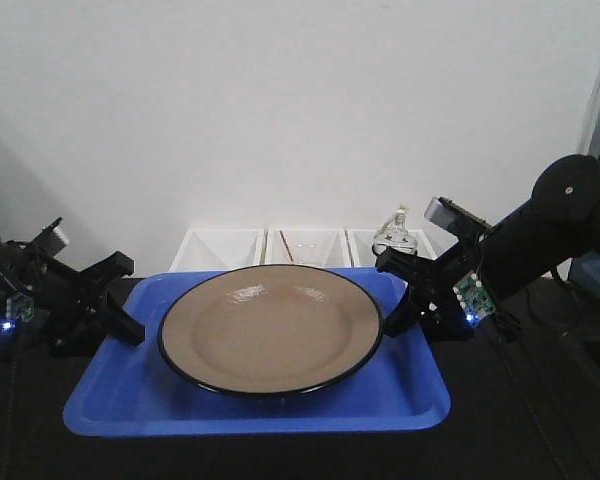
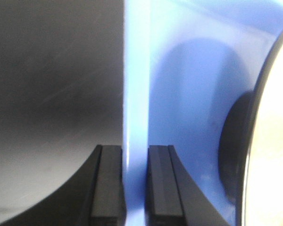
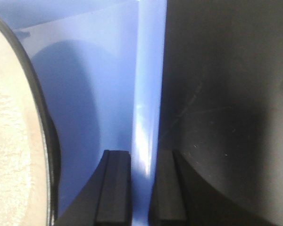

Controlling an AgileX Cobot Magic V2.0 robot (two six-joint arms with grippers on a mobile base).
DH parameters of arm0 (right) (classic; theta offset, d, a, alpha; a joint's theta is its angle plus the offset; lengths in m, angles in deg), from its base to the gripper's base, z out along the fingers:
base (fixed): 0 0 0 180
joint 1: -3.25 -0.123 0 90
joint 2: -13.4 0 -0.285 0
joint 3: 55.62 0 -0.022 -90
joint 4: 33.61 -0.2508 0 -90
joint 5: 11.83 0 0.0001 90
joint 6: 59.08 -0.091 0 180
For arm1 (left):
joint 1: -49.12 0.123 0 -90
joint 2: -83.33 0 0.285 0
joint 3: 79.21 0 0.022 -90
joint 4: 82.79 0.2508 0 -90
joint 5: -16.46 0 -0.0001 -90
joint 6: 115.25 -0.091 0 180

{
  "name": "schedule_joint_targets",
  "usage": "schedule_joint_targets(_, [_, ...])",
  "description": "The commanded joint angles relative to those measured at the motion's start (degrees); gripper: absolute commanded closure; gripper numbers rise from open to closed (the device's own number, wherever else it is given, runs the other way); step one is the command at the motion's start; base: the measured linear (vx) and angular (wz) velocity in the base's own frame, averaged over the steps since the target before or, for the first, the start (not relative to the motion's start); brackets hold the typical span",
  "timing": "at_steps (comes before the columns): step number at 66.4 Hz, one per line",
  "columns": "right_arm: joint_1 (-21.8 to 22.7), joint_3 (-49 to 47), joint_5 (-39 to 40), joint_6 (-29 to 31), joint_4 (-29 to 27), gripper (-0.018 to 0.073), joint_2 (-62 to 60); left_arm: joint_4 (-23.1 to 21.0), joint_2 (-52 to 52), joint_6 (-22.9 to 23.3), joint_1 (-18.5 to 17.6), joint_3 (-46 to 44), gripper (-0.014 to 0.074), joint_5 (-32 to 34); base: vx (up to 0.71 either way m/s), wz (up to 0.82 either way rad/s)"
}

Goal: Place disk in tray to left cabinet
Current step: 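Grip both short edges of the blue tray and lift it, then hold the tray level with both grippers while driving to the cabinet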

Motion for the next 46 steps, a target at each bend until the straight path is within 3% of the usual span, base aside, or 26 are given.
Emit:
schedule_joint_targets(1, [-1.3, -4.6, -0.1, -1.6, -8.7, 0.0565, -4.0, -11.3, -3.8, 3.0, -1.6, -4.2, 0.0597, -3.3, 0.00, 0.00])
schedule_joint_targets(12, [-1.3, -5.1, -0.5, -2.2, -8.7, 0.0565, -3.9, -11.3, -3.8, 5.3, -1.6, -5.5, 0.0597, -3.3, 0.00, 0.00])
schedule_joint_targets(46, [-1.3, -5.1, -1.5, -2.1, -8.7, 0.0565, -3.8, -11.1, -3.6, 5.2, -1.6, -5.5, 0.0597, -3.3, 0.00, 0.00])
